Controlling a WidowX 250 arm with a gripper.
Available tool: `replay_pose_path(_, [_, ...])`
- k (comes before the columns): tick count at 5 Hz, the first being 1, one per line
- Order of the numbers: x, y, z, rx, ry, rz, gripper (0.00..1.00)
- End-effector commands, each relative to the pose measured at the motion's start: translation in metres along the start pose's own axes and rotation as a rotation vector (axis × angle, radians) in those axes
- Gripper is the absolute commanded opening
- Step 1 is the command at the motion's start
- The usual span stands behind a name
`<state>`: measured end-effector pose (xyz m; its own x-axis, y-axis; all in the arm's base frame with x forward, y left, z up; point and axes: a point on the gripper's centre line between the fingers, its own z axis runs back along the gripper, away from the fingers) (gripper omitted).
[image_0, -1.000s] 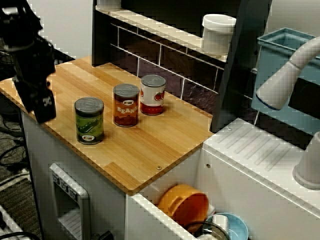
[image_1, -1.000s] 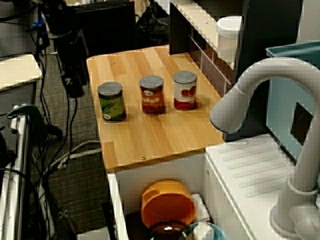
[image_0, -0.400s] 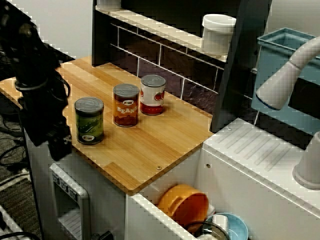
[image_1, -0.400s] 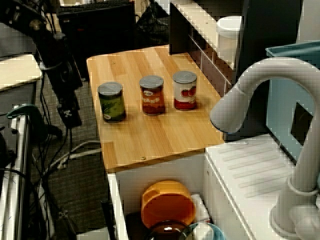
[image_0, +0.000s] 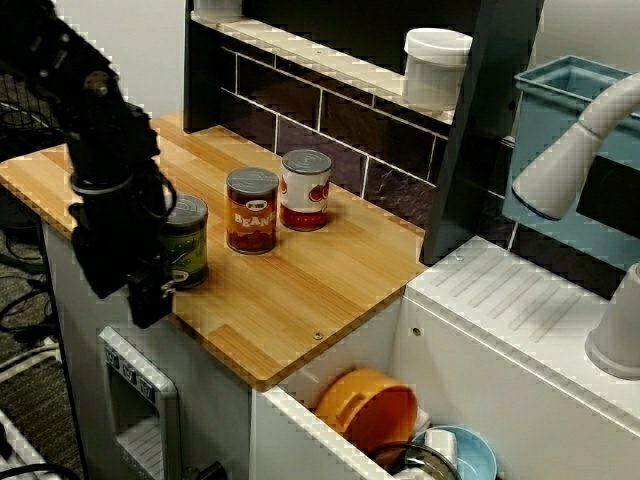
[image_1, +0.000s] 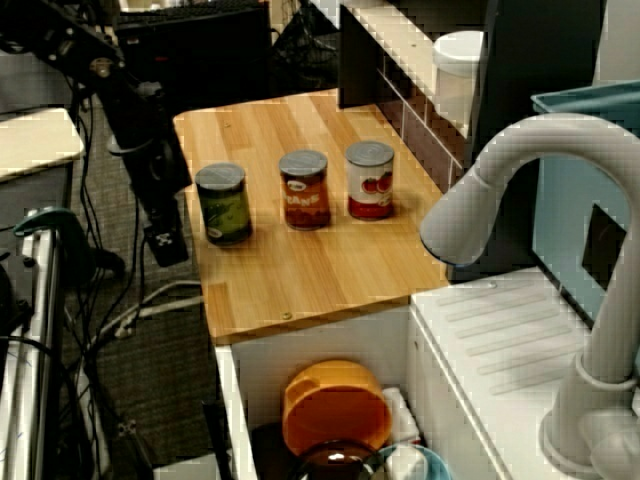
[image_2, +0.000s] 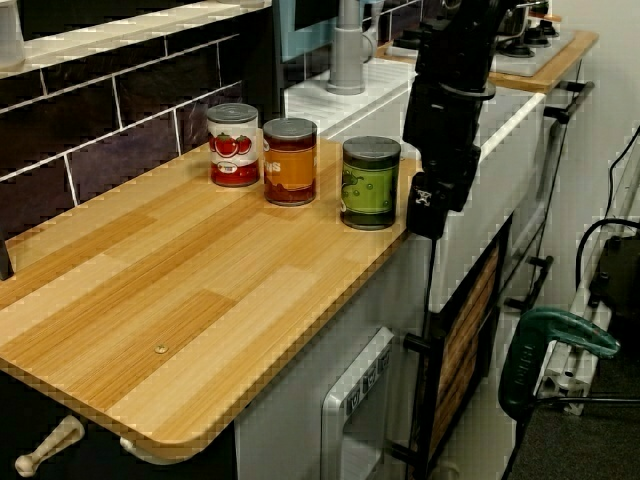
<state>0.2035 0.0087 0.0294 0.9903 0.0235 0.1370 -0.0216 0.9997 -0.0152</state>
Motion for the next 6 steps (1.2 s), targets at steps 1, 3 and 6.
replay_pose_path(1, [0.035, 0.004, 0.004, 0.010, -0.040, -0.036, 1.00])
replay_pose_path(3, [0.064, 0.004, 0.005, -0.009, -0.023, -0.020, 1.00])
replay_pose_path(6, [0.101, 0.008, -0.009, 0.010, -0.005, 0.042, 1.00])
